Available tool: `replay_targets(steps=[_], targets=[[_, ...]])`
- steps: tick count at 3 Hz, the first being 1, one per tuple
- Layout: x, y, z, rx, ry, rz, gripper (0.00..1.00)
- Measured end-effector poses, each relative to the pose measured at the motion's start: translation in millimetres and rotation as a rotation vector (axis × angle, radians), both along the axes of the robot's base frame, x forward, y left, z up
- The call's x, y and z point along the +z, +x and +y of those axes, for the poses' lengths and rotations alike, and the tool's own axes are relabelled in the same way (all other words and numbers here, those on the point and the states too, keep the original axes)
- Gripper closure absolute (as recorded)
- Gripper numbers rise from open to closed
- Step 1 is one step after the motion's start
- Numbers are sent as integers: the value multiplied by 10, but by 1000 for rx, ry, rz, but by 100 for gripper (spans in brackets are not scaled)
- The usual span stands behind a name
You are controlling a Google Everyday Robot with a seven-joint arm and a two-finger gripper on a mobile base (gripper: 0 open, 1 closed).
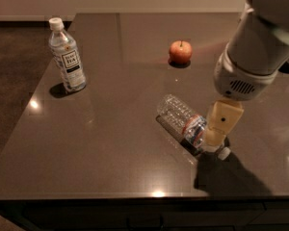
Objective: Move water bottle near apple
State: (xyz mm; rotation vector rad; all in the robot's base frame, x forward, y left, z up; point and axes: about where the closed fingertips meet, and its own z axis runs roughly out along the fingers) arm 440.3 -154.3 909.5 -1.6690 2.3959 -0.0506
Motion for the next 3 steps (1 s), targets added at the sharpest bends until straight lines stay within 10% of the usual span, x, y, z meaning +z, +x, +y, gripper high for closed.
replay_targets(steps=[2, 3], targets=[[-417, -26, 360, -78, -37, 39, 0], [-522, -27, 384, -107, -64, 47, 16]])
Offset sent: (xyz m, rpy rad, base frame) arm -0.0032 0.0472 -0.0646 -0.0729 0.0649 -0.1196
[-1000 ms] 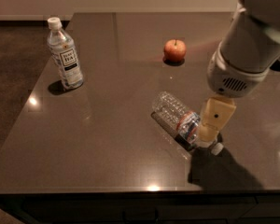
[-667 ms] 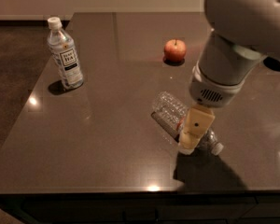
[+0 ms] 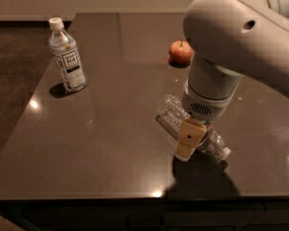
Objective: Move water bottle near apple
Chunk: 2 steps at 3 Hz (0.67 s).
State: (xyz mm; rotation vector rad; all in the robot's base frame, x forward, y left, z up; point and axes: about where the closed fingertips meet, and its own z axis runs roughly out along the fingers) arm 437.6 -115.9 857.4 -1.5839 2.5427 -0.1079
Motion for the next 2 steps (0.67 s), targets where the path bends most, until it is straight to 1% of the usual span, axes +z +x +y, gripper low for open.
replay_targets(steps=[1, 2], targets=[[-44, 17, -8, -22, -22, 7, 38], [19, 111, -8, -25, -50, 18, 71]])
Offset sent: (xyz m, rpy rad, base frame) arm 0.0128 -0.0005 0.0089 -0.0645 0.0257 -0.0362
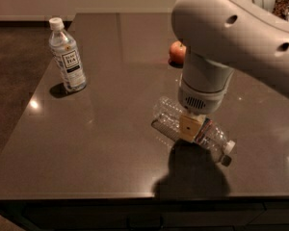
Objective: Move water bottle near apple
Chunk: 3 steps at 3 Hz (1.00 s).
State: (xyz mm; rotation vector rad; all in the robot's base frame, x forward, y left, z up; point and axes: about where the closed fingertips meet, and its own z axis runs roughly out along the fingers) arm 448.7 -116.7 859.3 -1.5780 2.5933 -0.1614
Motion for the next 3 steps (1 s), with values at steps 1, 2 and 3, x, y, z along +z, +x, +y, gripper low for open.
replay_targets(steps=[1, 2, 3], targets=[[95, 160, 10, 12, -11, 1, 93], [185, 601, -112, 28, -36, 13, 100], [311, 1094, -408, 7, -27, 2, 100]])
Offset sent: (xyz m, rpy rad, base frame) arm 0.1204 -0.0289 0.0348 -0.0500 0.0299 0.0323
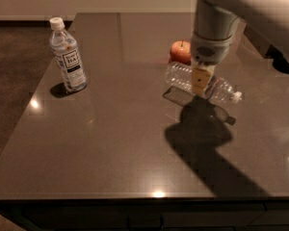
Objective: Move water bottle near apple
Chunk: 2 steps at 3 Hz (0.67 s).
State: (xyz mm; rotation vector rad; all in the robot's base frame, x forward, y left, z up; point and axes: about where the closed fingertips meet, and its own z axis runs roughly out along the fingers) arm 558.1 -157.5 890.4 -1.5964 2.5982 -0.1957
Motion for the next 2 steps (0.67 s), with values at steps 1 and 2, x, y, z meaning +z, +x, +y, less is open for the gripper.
replay_targets(steps=[1, 2], targets=[[99, 264, -216, -25, 25, -17, 100], [51, 407, -308, -26, 40, -9, 100]])
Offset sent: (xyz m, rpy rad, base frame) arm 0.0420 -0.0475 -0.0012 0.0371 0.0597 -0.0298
